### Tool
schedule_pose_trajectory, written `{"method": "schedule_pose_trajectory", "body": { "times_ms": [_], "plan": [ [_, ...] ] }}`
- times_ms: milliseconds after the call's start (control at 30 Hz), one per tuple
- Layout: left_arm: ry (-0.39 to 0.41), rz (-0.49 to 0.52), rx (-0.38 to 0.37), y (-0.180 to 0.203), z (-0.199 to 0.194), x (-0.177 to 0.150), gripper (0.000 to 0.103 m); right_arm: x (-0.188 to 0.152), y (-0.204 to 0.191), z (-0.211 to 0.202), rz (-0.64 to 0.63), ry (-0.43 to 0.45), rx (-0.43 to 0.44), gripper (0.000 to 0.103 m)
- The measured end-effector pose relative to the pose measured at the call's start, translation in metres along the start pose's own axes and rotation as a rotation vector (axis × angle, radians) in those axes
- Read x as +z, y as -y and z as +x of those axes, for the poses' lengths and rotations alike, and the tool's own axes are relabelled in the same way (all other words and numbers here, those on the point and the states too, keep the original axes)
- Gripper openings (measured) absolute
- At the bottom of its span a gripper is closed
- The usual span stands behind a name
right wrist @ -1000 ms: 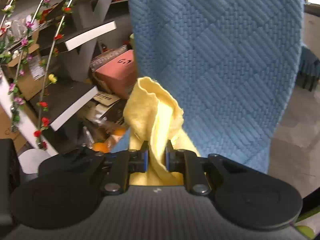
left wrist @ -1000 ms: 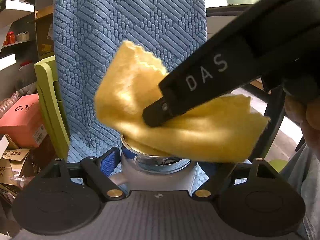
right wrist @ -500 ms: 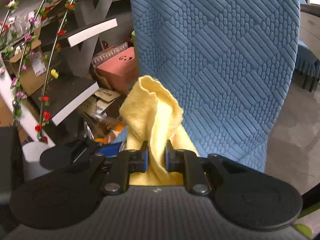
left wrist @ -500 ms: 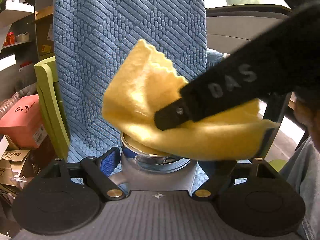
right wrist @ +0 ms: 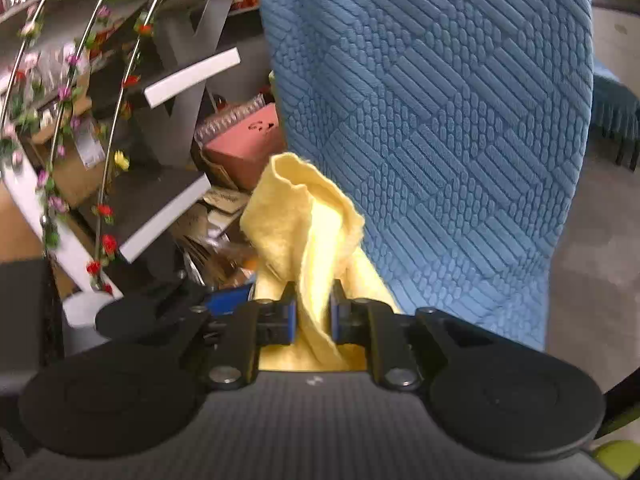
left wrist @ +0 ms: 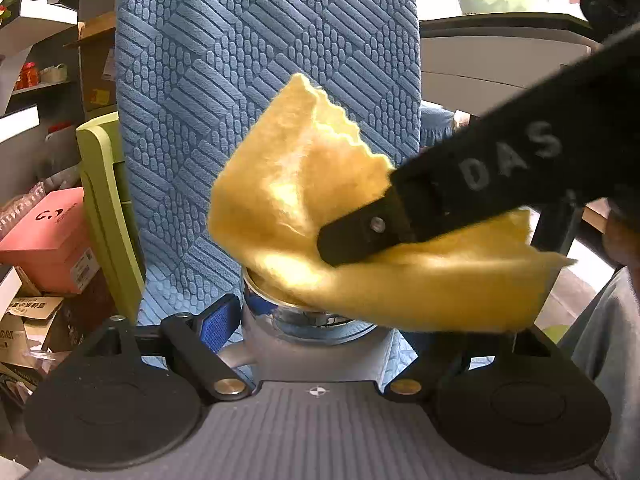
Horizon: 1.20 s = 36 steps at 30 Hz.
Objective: Clean container
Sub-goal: 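Push the cloth into the mug opening and wipe inside with the right gripper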
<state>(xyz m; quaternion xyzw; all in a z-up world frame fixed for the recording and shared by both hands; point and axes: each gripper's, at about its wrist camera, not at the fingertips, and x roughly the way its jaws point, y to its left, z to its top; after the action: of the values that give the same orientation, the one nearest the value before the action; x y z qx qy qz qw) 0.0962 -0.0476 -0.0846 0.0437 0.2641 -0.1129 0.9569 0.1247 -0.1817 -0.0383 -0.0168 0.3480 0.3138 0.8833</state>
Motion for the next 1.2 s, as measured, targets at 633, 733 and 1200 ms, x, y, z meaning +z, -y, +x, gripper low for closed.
{"method": "schedule_pose_trajectory", "body": {
  "times_ms": [633,733,1200],
  "plan": [
    [-0.006,-0.037,0.009,-0.001,-0.006,-0.003,0.087,0.006,-0.012,0.011,-0.088,-0.005,0.010,0.016],
    [-0.007,-0.039,0.009,-0.001,-0.007,-0.004,0.087,0.004,-0.017,0.012,-0.097,-0.012,0.038,0.016],
    [-0.008,-0.047,0.006,-0.005,-0.007,-0.005,0.087,0.004,-0.017,0.011,-0.125,-0.016,0.019,0.016]
  ]
}}
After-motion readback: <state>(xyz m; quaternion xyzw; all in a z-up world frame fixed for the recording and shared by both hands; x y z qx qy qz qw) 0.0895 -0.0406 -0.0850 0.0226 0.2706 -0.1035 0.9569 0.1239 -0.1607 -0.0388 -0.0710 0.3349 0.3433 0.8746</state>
